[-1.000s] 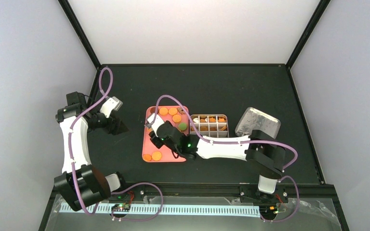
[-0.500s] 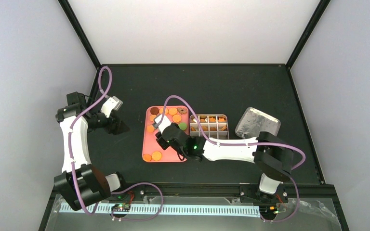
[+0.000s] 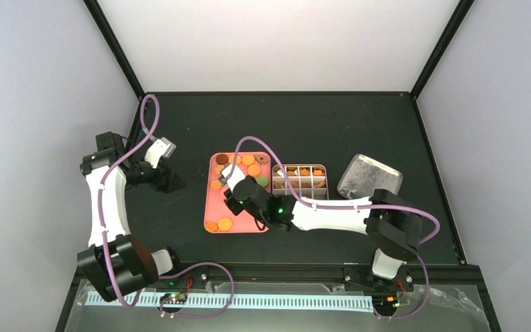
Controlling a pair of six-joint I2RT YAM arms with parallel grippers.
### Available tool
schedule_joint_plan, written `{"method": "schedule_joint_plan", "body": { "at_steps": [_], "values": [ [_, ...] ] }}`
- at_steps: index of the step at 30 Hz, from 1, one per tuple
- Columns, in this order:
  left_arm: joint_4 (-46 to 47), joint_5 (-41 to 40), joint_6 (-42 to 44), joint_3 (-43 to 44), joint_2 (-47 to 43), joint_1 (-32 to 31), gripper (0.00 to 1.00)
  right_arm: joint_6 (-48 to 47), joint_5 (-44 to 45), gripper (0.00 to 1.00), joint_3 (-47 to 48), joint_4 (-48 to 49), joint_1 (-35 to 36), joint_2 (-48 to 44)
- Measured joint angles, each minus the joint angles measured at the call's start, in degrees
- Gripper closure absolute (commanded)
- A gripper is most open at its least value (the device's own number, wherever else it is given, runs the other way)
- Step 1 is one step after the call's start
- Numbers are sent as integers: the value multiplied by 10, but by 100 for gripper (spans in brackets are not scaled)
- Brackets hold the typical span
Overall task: Pack the cookies
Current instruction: Pick up the fake cookies from the plate, then place the fake cookies in the empty pocket of the box.
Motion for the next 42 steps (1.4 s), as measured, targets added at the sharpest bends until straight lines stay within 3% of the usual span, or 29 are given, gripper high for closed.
{"method": "schedule_joint_plan", "body": {
  "at_steps": [11,23,35,42],
  "values": [
    [37,-3,-29,-7,-16,0,19,-12,2,80,-16,-26,-18,-131],
    [75,-10,-50,-44,-23,0,18,8,42,80,-180,-73,-77,-342],
    [80,-11,-53,-48,-23,0,18,25,44,79,-199,-87,-90,-336],
    [80,-11,-55,-48,-23,0,18,26,41,67,-199,-81,-95,-323]
  ]
}}
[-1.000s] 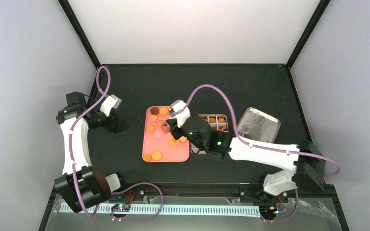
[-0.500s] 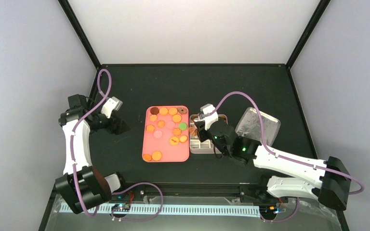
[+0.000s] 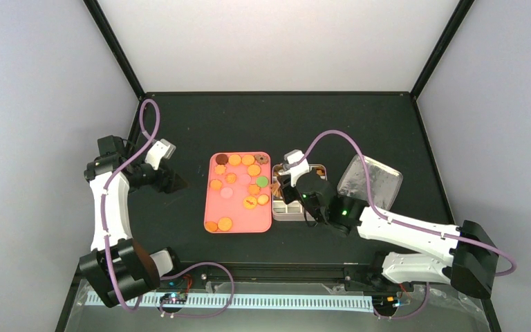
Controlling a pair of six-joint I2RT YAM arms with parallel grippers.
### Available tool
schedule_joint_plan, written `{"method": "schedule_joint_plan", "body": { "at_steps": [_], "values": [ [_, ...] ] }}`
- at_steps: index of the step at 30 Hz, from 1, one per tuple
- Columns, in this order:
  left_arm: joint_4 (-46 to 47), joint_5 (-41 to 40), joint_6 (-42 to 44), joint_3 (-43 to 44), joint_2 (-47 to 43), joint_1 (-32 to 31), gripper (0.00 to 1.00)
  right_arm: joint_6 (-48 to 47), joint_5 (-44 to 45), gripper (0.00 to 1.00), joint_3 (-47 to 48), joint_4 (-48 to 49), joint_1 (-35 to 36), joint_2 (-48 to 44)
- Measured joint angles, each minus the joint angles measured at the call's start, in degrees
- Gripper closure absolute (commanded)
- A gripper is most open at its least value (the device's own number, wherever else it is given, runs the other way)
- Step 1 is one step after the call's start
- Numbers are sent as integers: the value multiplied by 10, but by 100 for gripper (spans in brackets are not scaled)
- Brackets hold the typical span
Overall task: Pack the cookies
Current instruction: Place the fake cookies in the empty pocket of the box, then position the fake cookies on the plate.
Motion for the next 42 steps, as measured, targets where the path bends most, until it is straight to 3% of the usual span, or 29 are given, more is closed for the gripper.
{"method": "schedule_joint_plan", "body": {
  "at_steps": [7,24,30,42],
  "values": [
    [0,0,-2,0,0,0,18,0,-1,59,0,5,-7,3],
    [-52,-10,35,27,25,0,17,-11,-49,64,38,-16,-6,2],
    [-67,-35,49,31,59,0,17,-22,-76,64,88,-15,34,8],
    [-50,-52,37,19,64,0,17,-52,-171,64,209,19,133,200]
  ]
}}
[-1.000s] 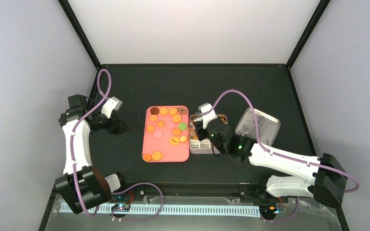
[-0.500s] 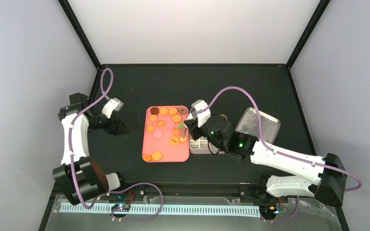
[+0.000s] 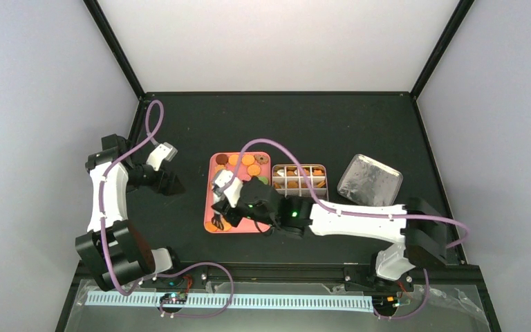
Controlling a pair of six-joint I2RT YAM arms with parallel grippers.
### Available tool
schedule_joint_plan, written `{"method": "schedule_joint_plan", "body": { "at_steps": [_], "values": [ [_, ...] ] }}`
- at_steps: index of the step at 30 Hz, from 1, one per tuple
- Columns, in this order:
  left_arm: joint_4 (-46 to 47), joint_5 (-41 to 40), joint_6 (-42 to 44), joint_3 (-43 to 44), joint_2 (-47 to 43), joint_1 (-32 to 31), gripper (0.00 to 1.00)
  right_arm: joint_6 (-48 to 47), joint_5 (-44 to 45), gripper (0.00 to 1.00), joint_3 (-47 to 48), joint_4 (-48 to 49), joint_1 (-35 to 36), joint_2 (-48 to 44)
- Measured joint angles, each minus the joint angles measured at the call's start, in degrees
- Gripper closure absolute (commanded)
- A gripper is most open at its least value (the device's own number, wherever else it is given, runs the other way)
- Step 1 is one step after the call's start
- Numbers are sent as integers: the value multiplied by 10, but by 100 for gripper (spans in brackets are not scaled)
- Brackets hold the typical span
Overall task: Pack the cookies
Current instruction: Position the fake cookies on the plate.
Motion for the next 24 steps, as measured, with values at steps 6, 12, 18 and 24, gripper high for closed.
{"method": "schedule_joint_plan", "body": {
  "at_steps": [6,12,18,24],
  "values": [
    [0,-7,-3,0,0,0,16,-9,-52,64,52,11,14,81],
    [0,-7,-4,-4,-8,0,16,-16,-61,65,71,15,16,128],
    [2,-7,-5,-4,-17,0,16,-19,-52,66,81,15,13,158],
    [4,-7,-5,-9,-19,0,16,-17,-50,67,81,17,2,162]
  ]
}}
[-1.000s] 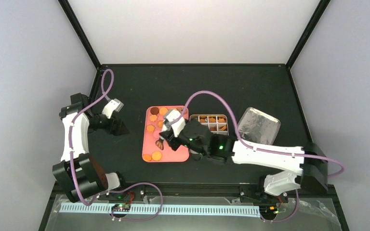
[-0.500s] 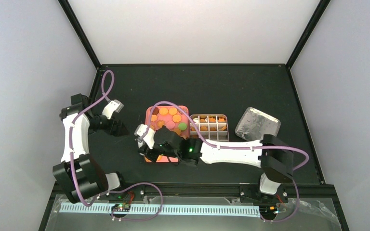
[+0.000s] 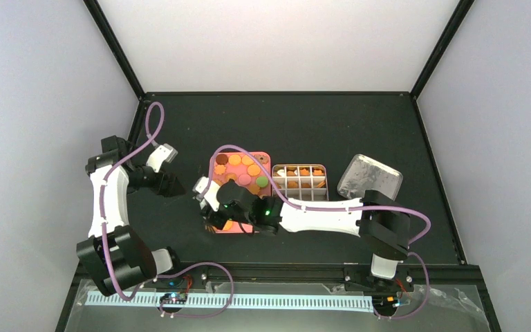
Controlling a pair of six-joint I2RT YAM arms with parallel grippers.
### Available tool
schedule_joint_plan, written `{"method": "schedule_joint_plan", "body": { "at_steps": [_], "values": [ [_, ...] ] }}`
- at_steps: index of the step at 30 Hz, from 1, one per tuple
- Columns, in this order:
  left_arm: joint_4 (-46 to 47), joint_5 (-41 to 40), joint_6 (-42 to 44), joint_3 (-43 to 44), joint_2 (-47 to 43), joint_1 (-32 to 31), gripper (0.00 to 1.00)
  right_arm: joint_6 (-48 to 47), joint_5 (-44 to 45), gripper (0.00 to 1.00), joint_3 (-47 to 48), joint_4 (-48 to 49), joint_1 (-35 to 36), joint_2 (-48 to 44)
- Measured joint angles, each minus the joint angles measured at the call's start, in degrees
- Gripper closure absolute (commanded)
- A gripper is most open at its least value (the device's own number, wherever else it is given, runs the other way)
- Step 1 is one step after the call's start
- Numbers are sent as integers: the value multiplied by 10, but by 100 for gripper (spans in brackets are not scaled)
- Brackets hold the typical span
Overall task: Pack the cookies
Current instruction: Position the fake cookies on the plate.
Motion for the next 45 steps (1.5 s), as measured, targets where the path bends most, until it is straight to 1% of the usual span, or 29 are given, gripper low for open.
{"method": "schedule_joint_plan", "body": {
  "at_steps": [9,19,25,32,37,45],
  "values": [
    [0,0,0,-2,-9,0,16,13,0,68,-9,14,-28,0],
    [-1,1,1,-2,-19,0,16,5,13,68,-11,16,-31,0],
    [-2,2,1,-2,-19,0,16,-18,59,67,-45,29,-30,-22],
    [-2,7,1,-2,-19,0,16,-34,98,65,-77,16,-31,-55],
    [-2,7,1,-2,-21,0,16,-31,90,63,-76,15,-31,-56],
    [-2,7,1,-2,-25,0,16,-11,23,61,-30,12,-31,-53]
  ]
}}
